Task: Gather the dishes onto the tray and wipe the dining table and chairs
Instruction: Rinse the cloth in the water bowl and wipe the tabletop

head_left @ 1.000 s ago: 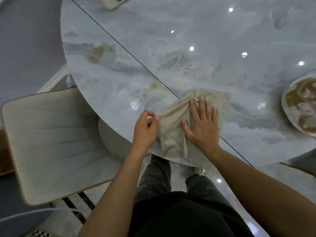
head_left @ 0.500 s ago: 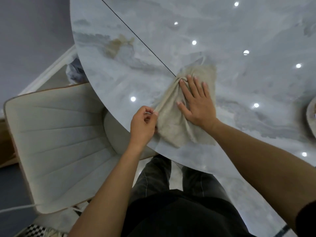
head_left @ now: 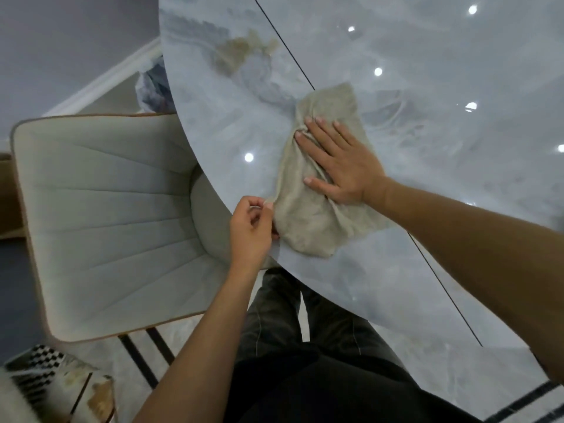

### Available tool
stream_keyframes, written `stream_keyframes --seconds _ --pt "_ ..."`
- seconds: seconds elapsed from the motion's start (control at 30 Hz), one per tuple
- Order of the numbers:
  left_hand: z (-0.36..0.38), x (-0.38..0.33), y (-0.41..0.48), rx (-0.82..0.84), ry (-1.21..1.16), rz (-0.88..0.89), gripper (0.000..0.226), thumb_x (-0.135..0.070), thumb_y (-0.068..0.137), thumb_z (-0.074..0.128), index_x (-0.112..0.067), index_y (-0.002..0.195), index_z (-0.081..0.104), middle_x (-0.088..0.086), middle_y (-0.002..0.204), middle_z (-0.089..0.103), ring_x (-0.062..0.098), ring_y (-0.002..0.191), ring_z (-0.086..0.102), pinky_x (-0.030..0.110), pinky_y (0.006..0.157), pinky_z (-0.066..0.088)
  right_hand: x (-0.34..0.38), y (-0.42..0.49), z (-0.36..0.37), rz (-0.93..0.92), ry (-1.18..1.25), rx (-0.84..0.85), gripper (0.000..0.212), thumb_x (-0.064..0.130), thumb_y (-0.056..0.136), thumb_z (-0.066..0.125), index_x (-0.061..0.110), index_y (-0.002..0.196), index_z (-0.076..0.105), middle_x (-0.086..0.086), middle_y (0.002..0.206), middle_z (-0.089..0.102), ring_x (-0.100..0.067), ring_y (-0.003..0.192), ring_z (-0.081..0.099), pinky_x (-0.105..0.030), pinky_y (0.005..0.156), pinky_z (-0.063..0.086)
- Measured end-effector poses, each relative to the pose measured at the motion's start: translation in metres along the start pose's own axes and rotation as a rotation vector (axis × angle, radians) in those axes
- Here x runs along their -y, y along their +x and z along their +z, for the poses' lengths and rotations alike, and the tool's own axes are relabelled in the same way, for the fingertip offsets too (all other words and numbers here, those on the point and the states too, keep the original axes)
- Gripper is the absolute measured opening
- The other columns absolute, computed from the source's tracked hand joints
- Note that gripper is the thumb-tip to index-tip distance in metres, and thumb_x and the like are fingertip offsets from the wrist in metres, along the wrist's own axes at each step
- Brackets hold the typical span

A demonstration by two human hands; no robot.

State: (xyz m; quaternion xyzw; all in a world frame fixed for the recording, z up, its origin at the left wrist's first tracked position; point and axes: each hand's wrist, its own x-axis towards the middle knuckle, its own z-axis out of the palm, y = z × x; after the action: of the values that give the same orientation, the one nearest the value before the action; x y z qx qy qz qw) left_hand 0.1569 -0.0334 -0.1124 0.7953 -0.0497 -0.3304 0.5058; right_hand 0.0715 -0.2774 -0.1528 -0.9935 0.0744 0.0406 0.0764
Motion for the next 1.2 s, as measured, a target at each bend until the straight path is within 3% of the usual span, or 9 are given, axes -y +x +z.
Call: stream_keyframes --seconds 0.13,0.3,0.47,0.63,0.73,0.87,1.0,1.1,1.2 --pt "-0.002 0.008 -0.01 -0.215 0.201 0.098 0.013 -0.021 0.104 0.061 -0.022 0.092 0.056 -0.004 0.077 0.065 0.005 0.067 0.062 0.02 0.059 0.05 0.001 0.008 -0.001 -0.176 0.016 0.045 0.072 0.055 0.108 0.029 0.021 0.166 0.003 -0.012 0.173 -0.001 -0.027 0.16 -0.001 -0.05 0.128 0.009" --pt "-0.013 0.01 -0.009 -0.359 0.492 0.134 0.01 -0.036 0.098 0.064 -0.027 0.094 0.064 -0.006 0.095 0.063 0.013 0.074 0.062 0.029 0.061 0.049 0.01 0.016 -0.003 -0.258 0.028 0.061 0.078 0.063 0.105 0.028 0.02 0.166 0.003 -0.012 0.173 0.001 -0.027 0.16 0.0 -0.048 0.128 0.009" --pt "-0.018 0.02 -0.002 -0.432 0.322 0.056 0.01 -0.032 0.096 0.07 -0.023 0.096 0.067 0.0 0.107 0.057 0.012 0.078 0.057 0.025 0.069 0.048 0.024 0.012 0.0 -0.33 0.047 0.067 0.084 0.068 0.102 0.032 0.018 0.166 0.006 -0.012 0.173 0.004 -0.027 0.16 0.003 -0.047 0.129 0.01" --pt "-0.019 0.025 0.004 -0.456 0.098 -0.056 0.011 -0.022 0.098 0.071 -0.015 0.097 0.063 0.0 0.093 0.064 0.003 0.075 0.056 0.017 0.071 0.047 0.05 0.002 0.01 -0.335 0.179 0.004 0.067 0.044 0.106 0.039 0.017 0.164 0.021 -0.01 0.171 0.016 -0.027 0.159 0.014 -0.047 0.128 0.017" --pt "-0.016 0.024 0.001 -0.475 0.063 -0.076 0.012 -0.023 0.101 0.067 -0.013 0.103 0.059 -0.003 0.093 0.06 0.004 0.078 0.056 0.014 0.072 0.048 0.066 -0.001 0.012 -0.231 0.364 -0.027 0.059 0.032 0.104 0.04 0.021 0.162 0.031 -0.004 0.17 0.024 -0.021 0.158 0.02 -0.041 0.129 0.015" --pt "-0.011 0.024 -0.007 -0.447 0.002 -0.142 0.011 -0.027 0.103 0.063 -0.018 0.109 0.06 0.0 0.102 0.064 0.013 0.089 0.061 0.038 0.086 0.057 0.09 -0.009 0.012 -0.066 0.705 -0.089 0.047 0.022 0.103 0.05 0.016 0.15 0.052 -0.006 0.156 0.05 -0.021 0.147 0.042 -0.042 0.125 0.027" --pt "-0.01 0.017 -0.013 -0.42 -0.018 -0.149 0.007 -0.026 0.102 0.062 -0.021 0.107 0.059 0.003 0.103 0.064 0.017 0.089 0.063 0.046 0.085 0.059 0.109 -0.018 -0.009 0.254 1.086 -0.055 0.035 0.024 0.105 0.049 0.019 0.136 0.064 0.0 0.132 0.068 -0.015 0.124 0.06 -0.031 0.11 0.043" --pt "-0.009 0.008 -0.019 -0.406 0.017 -0.096 0.007 -0.022 0.102 0.061 -0.019 0.108 0.059 0.002 0.101 0.061 0.012 0.083 0.059 0.035 0.076 0.055 0.11 -0.021 -0.029 0.46 1.476 0.008 0.027 0.02 0.108 0.047 0.028 0.121 0.069 0.009 0.114 0.073 -0.01 0.11 0.066 -0.023 0.094 0.05" --pt "-0.009 0.001 -0.023 -0.391 0.054 -0.038 0.007 -0.022 0.103 0.059 -0.019 0.11 0.059 0.003 0.103 0.061 0.008 0.082 0.056 0.025 0.074 0.049 0.107 -0.021 -0.039 0.703 1.808 0.032 0.026 0.02 0.107 0.049 0.032 0.116 0.07 0.005 0.115 0.076 -0.018 0.114 0.069 -0.032 0.101 0.052"
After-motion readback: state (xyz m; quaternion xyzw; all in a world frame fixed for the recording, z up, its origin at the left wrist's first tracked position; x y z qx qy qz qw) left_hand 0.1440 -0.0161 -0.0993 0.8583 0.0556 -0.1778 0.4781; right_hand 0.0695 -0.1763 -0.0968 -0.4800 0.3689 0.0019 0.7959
